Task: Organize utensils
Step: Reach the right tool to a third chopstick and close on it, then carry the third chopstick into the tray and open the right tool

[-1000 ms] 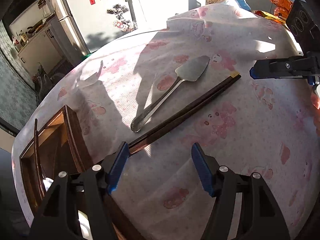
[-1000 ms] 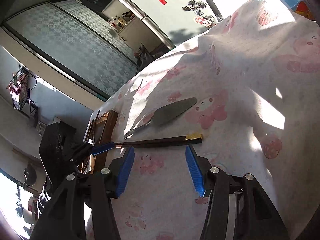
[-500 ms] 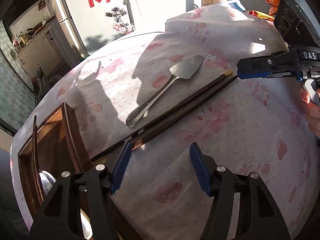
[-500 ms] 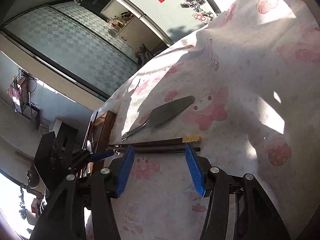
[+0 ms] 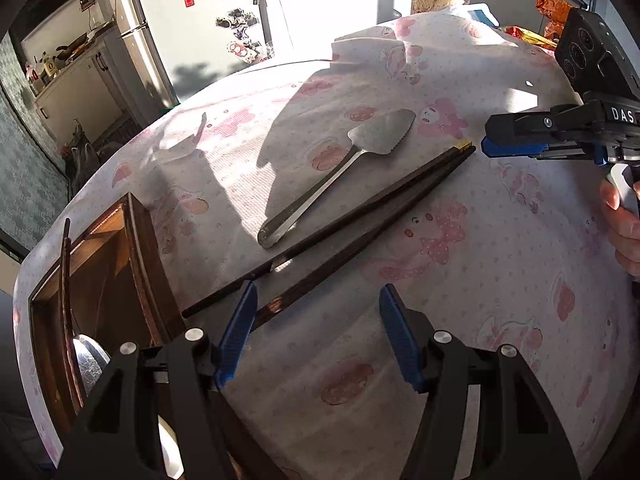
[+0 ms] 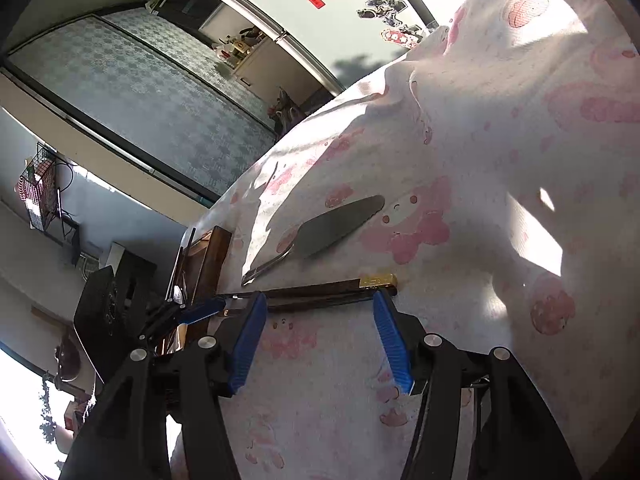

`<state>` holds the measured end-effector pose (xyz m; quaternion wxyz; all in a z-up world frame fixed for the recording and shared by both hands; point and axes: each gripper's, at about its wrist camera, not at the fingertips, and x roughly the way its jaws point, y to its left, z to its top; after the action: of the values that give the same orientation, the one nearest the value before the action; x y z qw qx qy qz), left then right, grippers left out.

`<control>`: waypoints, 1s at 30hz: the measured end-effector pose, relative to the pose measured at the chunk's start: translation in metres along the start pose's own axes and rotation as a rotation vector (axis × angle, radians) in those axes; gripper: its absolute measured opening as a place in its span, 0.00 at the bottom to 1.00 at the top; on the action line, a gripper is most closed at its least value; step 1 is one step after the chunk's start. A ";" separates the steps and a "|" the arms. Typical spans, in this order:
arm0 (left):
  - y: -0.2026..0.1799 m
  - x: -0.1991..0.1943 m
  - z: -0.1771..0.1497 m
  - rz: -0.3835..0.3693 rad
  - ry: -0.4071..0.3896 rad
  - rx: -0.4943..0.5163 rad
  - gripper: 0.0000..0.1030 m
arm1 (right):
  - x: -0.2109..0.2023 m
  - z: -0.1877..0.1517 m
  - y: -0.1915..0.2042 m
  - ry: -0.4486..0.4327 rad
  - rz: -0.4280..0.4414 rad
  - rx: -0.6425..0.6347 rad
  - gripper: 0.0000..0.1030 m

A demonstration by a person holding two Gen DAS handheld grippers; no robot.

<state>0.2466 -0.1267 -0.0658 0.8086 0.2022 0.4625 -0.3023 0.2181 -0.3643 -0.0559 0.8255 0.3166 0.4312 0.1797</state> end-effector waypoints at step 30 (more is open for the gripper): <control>-0.064 -0.046 -0.034 -0.184 -0.038 0.007 0.06 | 0.024 -0.036 0.037 0.082 -0.016 -0.009 0.55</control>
<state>0.1642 -0.1394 -0.0453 0.7854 0.1560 0.4627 -0.3805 0.2014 -0.3104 -0.0605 0.8101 0.3019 0.4663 0.1876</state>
